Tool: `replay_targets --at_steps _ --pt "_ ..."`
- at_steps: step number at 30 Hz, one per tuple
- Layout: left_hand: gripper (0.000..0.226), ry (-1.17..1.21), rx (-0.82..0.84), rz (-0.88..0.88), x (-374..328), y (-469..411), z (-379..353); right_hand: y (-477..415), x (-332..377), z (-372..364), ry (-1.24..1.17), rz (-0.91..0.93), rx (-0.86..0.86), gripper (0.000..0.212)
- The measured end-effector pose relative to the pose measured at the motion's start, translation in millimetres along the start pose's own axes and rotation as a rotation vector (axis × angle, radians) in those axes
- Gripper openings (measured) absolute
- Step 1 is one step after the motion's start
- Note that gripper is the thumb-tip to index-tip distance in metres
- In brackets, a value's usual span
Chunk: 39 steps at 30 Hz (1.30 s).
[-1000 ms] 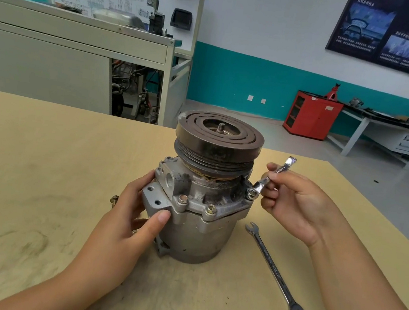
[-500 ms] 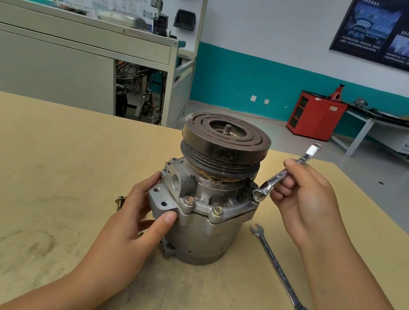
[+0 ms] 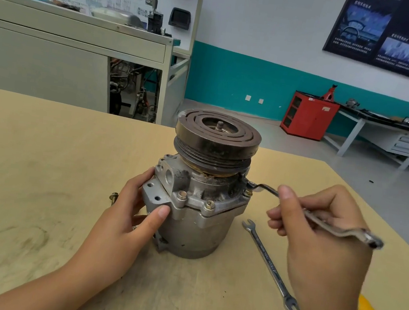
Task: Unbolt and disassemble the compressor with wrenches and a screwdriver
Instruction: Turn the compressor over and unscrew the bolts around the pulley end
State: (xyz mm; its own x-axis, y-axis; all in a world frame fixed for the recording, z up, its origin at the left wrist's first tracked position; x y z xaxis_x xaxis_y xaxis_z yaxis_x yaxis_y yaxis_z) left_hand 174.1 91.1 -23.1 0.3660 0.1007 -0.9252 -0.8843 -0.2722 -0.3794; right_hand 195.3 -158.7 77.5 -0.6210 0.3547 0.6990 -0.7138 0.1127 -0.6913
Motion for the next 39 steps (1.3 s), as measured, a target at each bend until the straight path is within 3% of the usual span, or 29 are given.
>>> replay_targets --at_steps 5,9,19,24,28,30,35,39 --pt "0.059 0.000 -0.002 0.010 1 0 0 19 28 -6 0.309 0.278 0.006 0.033" --pt "0.059 -0.004 -0.002 0.016 0 0 0 27 40 -15 0.425 0.377 0.061 0.034" --pt "0.058 -0.008 -0.007 0.009 -4 0 -1 26 49 -32 0.545 0.364 0.146 0.026" --pt "0.059 -0.020 -0.010 0.013 -2 0 1 20 53 -39 0.591 0.324 0.223 0.033" --pt "0.058 -0.014 -0.007 0.010 -2 0 1 25 58 -54 0.680 0.329 0.312 0.051" --pt "0.058 -0.007 -0.004 0.009 -2 1 0 27 57 -56 0.705 0.325 0.307 0.057" --pt "0.058 0.009 0.002 0.006 -2 1 0 18 52 -35 0.629 0.259 0.179 0.034" --pt "0.058 0.016 0.003 0.009 -2 0 0 26 56 -34 0.619 0.287 0.126 0.035"
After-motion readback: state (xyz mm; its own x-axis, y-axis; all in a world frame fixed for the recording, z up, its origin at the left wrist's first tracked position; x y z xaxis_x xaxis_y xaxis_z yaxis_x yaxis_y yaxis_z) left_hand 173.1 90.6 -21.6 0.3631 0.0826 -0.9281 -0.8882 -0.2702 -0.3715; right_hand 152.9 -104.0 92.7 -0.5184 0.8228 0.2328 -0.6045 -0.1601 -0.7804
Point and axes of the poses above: each hand's wrist, its own y-axis away from the middle knuckle, its own z-axis out of the back of the hand, x = y × z, the point moved 10 cm from there along -y, towards the middle knuckle, and after that the axes turned 9 degrees about y, right-handed, at the moved point
